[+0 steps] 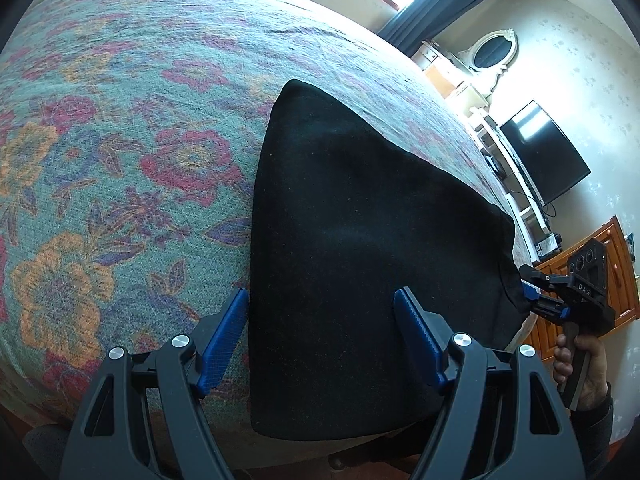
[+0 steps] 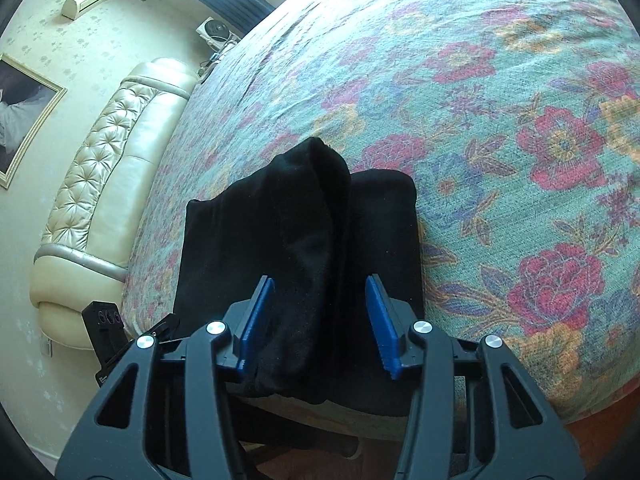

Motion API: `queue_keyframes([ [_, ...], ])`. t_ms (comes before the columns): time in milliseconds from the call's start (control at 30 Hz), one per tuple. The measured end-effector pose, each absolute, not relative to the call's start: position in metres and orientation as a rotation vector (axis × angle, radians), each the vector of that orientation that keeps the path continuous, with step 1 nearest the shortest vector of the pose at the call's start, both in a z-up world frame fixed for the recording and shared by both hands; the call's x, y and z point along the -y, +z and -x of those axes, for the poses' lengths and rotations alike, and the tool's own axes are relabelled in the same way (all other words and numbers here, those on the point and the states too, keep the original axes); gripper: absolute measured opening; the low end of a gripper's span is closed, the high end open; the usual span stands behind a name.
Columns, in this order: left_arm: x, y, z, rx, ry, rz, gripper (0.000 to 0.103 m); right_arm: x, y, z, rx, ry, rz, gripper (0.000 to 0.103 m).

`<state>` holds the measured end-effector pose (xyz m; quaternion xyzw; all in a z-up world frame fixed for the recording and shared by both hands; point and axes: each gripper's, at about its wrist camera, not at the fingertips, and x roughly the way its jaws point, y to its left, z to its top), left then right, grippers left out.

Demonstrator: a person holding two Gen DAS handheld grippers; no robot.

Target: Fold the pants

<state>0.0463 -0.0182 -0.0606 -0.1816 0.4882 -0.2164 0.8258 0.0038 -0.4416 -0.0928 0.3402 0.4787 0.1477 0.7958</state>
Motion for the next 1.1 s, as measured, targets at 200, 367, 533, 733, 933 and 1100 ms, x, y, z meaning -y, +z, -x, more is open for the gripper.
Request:
queue_keyframes([
  [200, 0.020, -0.060, -0.044, -1.040, -0.459, 0.381, 0.074, 0.421, -0.108, -0.008, -1.128, 0.437, -0.757, 0.070],
  [367, 0.020, -0.061, -0.044, -1.046, -0.455, 0.388, 0.074, 0.410, -0.115, -0.008, -1.151, 0.461, -0.728, 0.013],
  [533, 0.021, -0.058, -0.043, -1.038, -0.455, 0.384, 0.074, 0.408, -0.101, -0.004, -1.116, 0.465, -0.672, 0.012],
  [733, 0.022, -0.058, -0.042, -1.031, -0.468, 0.386, 0.074, 0.426, -0.093, 0.003, -1.099, 0.419, -0.634, 0.012],
  [933, 0.030, -0.068, -0.041, -1.054, -0.465, 0.351, 0.080, 0.437, -0.118, 0.003, -1.134, 0.391, -0.676, 0.014],
  [1100, 0.027, -0.069, -0.042, -1.056, -0.464, 0.364, 0.080, 0.446, -0.112, 0.003, -1.099, 0.401, -0.724, 0.038],
])
